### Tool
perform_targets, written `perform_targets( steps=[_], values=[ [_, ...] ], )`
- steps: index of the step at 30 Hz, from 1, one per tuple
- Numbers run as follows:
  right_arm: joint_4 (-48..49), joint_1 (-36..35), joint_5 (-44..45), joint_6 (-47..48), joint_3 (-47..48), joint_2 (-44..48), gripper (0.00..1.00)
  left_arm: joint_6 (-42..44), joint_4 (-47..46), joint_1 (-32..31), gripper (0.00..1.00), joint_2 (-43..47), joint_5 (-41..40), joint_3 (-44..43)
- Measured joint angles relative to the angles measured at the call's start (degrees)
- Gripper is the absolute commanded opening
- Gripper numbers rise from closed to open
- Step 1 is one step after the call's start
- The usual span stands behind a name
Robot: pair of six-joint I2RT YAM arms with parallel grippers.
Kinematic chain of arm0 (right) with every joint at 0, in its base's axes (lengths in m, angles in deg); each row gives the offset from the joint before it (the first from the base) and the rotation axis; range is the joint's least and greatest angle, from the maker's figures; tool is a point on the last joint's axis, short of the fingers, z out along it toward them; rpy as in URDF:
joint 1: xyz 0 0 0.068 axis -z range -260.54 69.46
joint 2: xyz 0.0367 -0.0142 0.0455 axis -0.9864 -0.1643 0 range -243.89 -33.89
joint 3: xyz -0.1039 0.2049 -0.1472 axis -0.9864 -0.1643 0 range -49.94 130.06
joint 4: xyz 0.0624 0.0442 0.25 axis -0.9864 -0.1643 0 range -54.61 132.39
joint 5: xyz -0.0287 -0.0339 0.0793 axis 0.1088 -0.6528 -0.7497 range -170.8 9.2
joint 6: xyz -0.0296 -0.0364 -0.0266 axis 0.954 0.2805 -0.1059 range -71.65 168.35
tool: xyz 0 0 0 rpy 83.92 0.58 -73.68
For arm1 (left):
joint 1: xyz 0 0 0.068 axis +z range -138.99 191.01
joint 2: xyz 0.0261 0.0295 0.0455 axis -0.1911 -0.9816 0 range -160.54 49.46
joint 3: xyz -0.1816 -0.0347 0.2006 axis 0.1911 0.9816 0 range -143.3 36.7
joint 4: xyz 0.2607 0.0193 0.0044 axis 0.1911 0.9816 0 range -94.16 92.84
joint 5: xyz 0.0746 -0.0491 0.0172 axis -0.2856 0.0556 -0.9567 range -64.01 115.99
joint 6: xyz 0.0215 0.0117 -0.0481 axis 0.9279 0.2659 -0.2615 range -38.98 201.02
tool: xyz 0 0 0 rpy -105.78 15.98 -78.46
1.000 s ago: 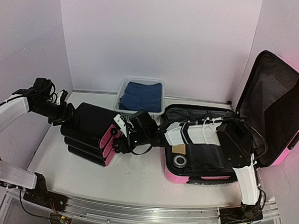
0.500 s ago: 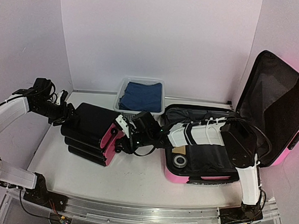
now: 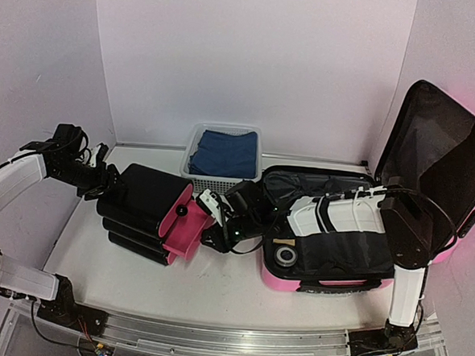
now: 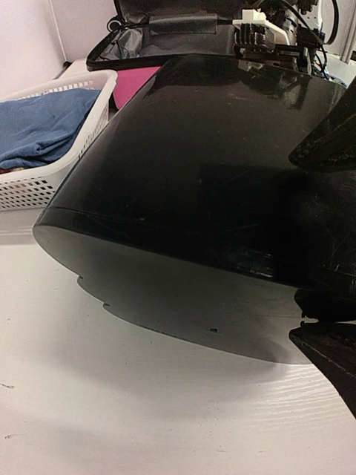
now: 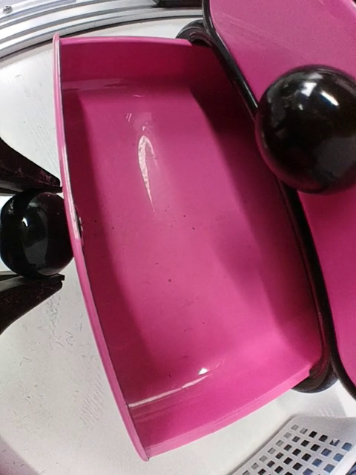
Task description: Open, take out, and arrange the luggage
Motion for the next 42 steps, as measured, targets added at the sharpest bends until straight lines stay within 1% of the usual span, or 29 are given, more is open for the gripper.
perform_targets(
  steps=[4, 8, 13, 14, 18, 20, 22, 24, 26, 29, 31, 32, 33, 38, 42],
  values=[
    [-1.9, 0.0, 1.0, -0.9, -0.3, 1.0, 0.54, 0.0, 0.0, 0.0, 0.69, 0.0, 0.0, 0.0],
    [-5.9, 0.0, 2.7, -2.4, 0.3, 2.7, 0.77, 0.0, 0.0, 0.0, 0.70, 0.0, 0.0, 0.0],
    [-14.0, 0.0, 5.7, -4.2, 1.0, 8.3, 0.97, 0.0, 0.4, -0.1, 0.72, 0.0, -0.2, -0.1],
    [-15.7, 0.0, 6.7, -4.6, 1.0, 10.2, 0.98, 0.0, 0.4, -0.1, 0.72, 0.0, -0.2, -0.1],
    [-22.3, 0.4, 12.9, -7.6, 1.0, 18.5, 0.98, 0.5, 1.1, -0.2, 0.74, 0.0, -0.3, -0.9],
    [-25.4, 1.8, 15.5, -10.5, 1.1, 21.5, 0.98, 1.2, 1.5, -0.2, 0.74, 0.1, -0.6, -1.8],
    [-28.5, 5.3, 16.9, -14.8, 1.1, 23.4, 0.98, 1.6, 2.0, -0.2, 0.75, 0.2, -1.2, -3.2],
    [-30.6, 10.3, 17.1, -18.9, 1.0, 23.7, 0.98, 2.0, 1.9, -0.2, 0.75, 0.2, -1.7, -4.8],
    [-32.5, 14.8, 17.0, -22.0, 0.9, 22.7, 0.98, 2.6, 1.9, -0.2, 0.75, 0.2, -2.2, -6.2],
    [-34.6, 19.8, 16.9, -25.6, 1.0, 19.3, 0.91, 3.2, 1.9, -0.2, 0.75, 0.0, -3.6, -7.8],
    [-35.8, 21.6, 16.1, -27.6, 0.9, 16.4, 0.84, 3.6, 1.9, -0.3, 0.75, -0.3, -4.9, -8.7],
    [-36.2, 22.2, 15.4, -28.2, 0.9, 15.0, 0.77, 3.9, 1.9, -0.3, 0.75, -0.5, -5.6, -9.0],
    [-36.4, 22.7, 14.7, -28.7, 1.0, 13.5, 0.73, 4.2, 1.9, -0.3, 0.74, -0.7, -6.3, -9.2],
    [-37.4, 23.9, 10.5, -30.0, 1.9, 6.8, 0.72, 5.0, 1.9, -0.3, 0.74, -2.0, -8.6, -9.6],
    [-37.2, 23.9, 7.6, -30.8, 2.5, 3.5, 0.72, 5.8, 1.9, -0.3, 0.74, -2.4, -9.5, -9.6]
  ],
)
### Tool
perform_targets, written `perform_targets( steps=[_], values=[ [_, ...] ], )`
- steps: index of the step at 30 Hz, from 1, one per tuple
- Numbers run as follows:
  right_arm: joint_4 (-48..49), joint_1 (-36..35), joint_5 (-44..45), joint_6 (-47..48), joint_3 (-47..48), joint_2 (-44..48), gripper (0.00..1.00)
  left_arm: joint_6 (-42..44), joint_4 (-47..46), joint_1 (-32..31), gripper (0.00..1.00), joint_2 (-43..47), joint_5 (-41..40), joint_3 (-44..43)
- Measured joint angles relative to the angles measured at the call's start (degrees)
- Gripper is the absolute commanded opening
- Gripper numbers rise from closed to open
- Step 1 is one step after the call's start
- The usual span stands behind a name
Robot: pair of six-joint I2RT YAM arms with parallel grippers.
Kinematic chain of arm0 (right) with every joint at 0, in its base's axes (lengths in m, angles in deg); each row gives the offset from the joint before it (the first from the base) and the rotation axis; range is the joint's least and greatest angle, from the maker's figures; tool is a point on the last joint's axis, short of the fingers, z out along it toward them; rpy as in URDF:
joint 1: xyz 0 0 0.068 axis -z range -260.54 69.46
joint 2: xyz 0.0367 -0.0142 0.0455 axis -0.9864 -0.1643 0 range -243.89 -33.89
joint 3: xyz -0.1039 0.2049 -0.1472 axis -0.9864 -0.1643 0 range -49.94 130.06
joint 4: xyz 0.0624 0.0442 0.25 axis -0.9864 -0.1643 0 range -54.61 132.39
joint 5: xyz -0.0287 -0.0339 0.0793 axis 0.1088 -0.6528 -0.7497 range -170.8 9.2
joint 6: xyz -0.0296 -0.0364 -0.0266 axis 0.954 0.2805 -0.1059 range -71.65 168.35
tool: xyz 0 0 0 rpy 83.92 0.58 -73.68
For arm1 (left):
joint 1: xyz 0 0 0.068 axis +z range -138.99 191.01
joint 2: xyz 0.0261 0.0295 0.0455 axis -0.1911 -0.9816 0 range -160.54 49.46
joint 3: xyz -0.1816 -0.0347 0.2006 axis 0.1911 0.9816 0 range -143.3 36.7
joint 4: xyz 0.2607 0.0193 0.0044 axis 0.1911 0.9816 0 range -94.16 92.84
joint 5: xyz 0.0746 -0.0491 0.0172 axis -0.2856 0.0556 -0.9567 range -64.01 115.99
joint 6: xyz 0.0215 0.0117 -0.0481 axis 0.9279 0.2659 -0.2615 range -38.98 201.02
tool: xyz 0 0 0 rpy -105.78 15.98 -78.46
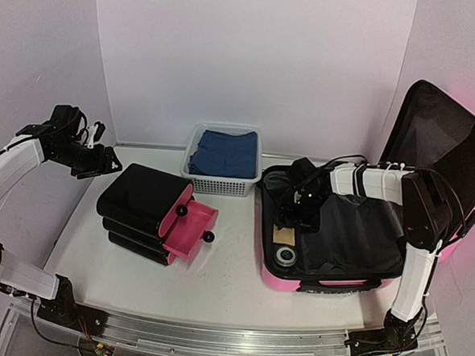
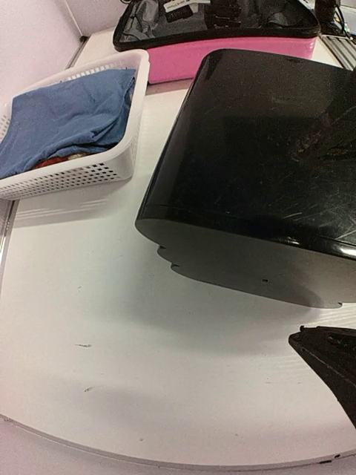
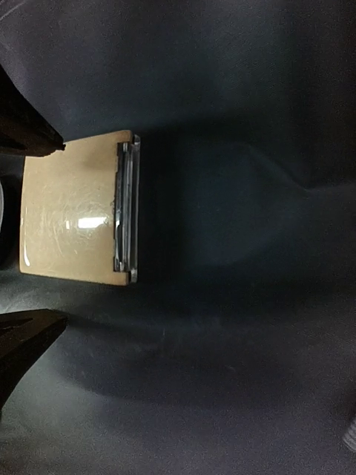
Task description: Open, take out, and arrange the luggage
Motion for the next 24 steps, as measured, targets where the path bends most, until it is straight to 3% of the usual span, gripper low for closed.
perform_targets(
  steps=[11, 17, 24],
  values=[
    [0.9, -0.3, -3.8, -1.6, 1.2, -3.3, 0.72, 0.0, 0.0, 0.0, 0.74, -1.0, -0.6, 0.0],
    [1.0, -0.7, -4.4, -2.4, 1.2, -3.8, 0.79, 0.0, 0.0, 0.0, 0.74, -1.0, -0.5, 0.0],
    [1.0, -2.7, -2.4, -2.8, 1.4, -4.7, 0.78, 0.0, 0.0, 0.0, 0.73, -0.8, -0.5, 0.0]
  ],
)
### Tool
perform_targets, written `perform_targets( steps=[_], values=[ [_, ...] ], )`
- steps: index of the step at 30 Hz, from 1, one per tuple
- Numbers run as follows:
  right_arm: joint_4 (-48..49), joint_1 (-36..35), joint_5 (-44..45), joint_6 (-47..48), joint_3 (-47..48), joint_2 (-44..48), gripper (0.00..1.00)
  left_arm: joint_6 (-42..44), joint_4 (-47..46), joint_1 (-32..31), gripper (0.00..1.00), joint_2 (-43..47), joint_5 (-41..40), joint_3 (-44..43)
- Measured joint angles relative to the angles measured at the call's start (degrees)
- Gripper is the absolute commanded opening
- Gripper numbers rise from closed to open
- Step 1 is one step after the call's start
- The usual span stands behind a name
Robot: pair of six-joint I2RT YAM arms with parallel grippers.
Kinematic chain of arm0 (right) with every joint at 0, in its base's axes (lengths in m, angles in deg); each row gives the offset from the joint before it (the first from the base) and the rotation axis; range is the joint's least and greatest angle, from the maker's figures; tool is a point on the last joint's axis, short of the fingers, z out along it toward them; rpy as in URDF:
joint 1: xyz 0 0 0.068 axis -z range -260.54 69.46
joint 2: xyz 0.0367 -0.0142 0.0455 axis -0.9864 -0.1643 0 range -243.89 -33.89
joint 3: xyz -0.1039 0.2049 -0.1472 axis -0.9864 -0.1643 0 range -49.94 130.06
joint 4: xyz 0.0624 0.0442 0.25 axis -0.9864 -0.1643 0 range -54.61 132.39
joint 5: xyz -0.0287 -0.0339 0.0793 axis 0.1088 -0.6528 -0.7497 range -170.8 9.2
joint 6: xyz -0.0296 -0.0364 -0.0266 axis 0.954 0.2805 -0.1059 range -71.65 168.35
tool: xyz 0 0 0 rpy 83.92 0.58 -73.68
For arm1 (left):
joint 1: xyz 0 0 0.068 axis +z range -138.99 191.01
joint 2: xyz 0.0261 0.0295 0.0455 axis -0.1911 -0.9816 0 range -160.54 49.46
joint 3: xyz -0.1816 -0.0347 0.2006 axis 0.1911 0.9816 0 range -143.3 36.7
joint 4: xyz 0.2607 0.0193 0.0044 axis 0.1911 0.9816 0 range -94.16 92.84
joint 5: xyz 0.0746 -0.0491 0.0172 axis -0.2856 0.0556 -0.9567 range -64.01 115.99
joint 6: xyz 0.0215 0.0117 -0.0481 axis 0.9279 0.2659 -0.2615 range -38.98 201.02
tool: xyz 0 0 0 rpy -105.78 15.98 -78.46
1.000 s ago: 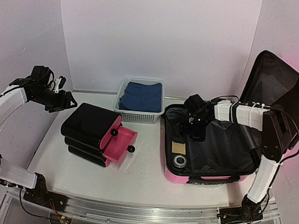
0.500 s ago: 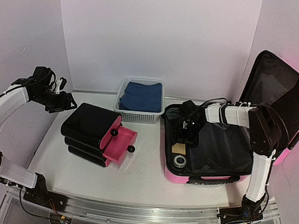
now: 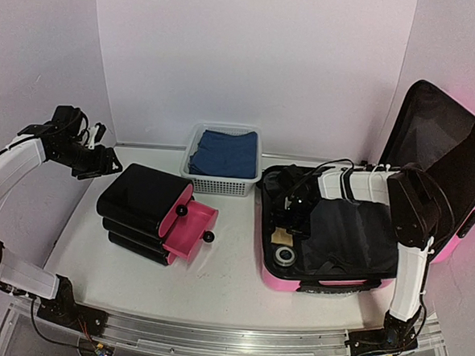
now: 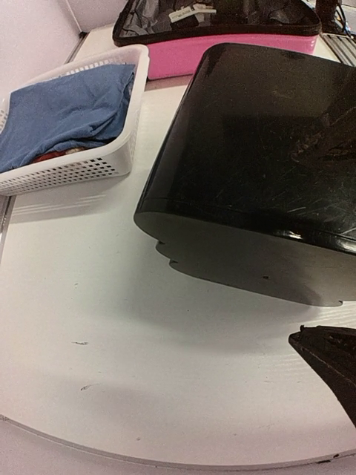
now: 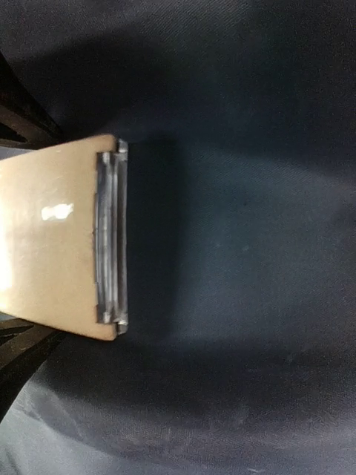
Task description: Open, take out, and arrange the luggage
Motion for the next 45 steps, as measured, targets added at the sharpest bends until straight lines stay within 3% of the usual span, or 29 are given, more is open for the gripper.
perform_targets(
  steps=[3, 8, 15, 23, 28, 36, 45],
  values=[
    [-0.2, -0.7, 1.7, 0.0, 0.2, -0.2, 0.76, 0.0, 0.0, 0.0, 0.74, 0.5, 0.0, 0.0],
    [-0.5, -1.3, 3.5, 0.0, 0.5, -0.4, 0.63, -0.1, 0.0, 0.0, 0.73, 1.1, 0.0, 0.0],
    [-0.4, -1.5, 6.2, 1.5, -0.4, 1.1, 0.55, -0.3, 0.0, 0.0, 0.73, 1.6, 0.1, 0.0],
    [3.6, -1.5, 6.6, 8.1, -1.2, 12.4, 0.53, -0.7, 0.0, 0.0, 0.74, 2.4, 0.2, 0.4],
    [10.6, -2.3, 1.6, 15.8, -0.3, 16.0, 0.53, -1.4, -0.2, 0.0, 0.74, 3.7, 1.0, 0.8],
    [19.5, -10.9, -9.0, 28.9, 10.0, 7.8, 0.53, -1.6, -0.6, 0.0, 0.74, 5.5, 2.2, 2.5],
    [26.8, -14.1, -18.2, 33.0, 16.1, -3.0, 0.52, -1.9, -1.1, 0.0, 0.74, 6.6, 3.3, 3.3]
  ],
)
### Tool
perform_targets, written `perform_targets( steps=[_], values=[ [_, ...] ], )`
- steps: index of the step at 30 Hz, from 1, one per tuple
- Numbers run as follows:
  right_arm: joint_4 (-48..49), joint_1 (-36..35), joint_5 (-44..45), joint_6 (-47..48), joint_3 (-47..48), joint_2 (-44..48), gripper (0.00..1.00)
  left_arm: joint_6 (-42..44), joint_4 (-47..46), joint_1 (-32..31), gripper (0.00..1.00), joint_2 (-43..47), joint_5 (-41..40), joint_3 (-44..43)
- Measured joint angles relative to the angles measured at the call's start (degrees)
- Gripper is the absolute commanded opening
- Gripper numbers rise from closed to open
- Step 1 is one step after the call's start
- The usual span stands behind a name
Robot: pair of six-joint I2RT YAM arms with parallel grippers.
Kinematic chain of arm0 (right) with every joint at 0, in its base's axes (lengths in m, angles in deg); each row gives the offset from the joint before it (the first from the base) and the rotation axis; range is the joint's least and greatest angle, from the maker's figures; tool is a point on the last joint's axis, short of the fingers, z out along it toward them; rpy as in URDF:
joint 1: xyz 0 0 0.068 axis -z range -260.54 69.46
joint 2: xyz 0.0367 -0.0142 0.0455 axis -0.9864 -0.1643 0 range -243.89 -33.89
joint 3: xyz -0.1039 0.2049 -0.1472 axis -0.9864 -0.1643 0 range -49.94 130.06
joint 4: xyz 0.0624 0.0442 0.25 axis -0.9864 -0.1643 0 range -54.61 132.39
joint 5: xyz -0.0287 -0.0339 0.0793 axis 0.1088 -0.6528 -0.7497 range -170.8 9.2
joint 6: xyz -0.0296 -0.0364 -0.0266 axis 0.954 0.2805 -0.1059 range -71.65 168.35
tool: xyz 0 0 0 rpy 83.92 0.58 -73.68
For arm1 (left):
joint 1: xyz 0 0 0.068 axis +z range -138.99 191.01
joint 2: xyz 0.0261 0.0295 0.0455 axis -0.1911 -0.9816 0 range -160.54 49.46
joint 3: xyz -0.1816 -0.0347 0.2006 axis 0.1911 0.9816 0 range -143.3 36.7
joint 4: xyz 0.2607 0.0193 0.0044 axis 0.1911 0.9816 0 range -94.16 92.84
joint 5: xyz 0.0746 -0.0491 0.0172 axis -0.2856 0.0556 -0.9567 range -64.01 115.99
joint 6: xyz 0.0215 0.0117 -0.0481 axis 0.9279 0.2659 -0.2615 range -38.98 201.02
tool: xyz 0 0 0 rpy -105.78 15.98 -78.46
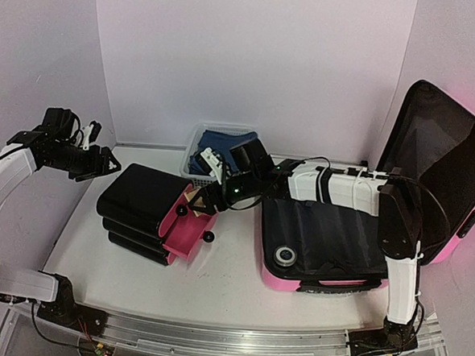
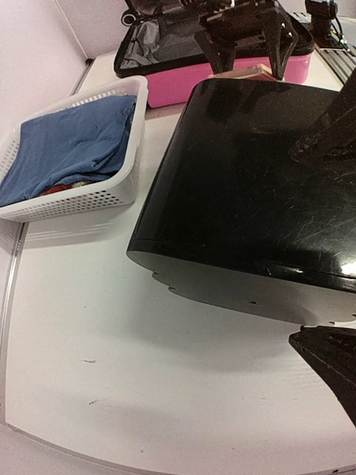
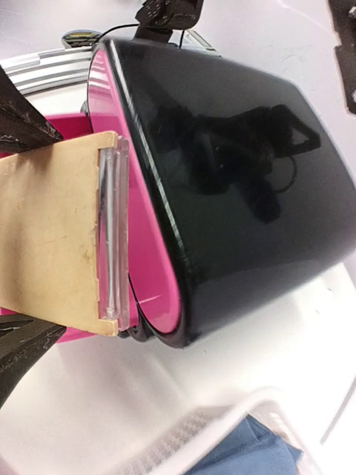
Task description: Open, take out, and arrange the luggage
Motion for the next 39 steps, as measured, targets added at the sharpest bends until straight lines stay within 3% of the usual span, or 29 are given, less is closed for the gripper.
perform_targets(
  steps=[16, 22, 30, 36, 39],
  values=[
    [13.0, 0.4, -1.9, -0.9, -9.7, -1.5, 0.55, -0.1, -0.4, 0.0, 0.74, 0.3, 0.9, 0.0],
    [15.4, 0.4, -1.4, -0.9, -11.0, -1.4, 0.75, -0.1, -0.4, 0.0, 0.74, 0.3, 0.9, 0.0],
    [13.4, 0.4, -0.3, -2.7, -11.1, -0.3, 0.91, -0.1, -0.4, 0.0, 0.74, 0.3, 0.9, 0.0],
    [7.8, 0.4, 2.7, -4.5, -11.0, 3.5, 0.88, -0.1, -0.4, 0.0, 0.74, 0.3, 0.8, 0.0],
    [3.8, 0.4, 5.5, -5.4, -10.6, 6.1, 0.81, -0.1, -0.4, 0.0, 0.75, 0.3, 0.8, 0.0]
  ],
)
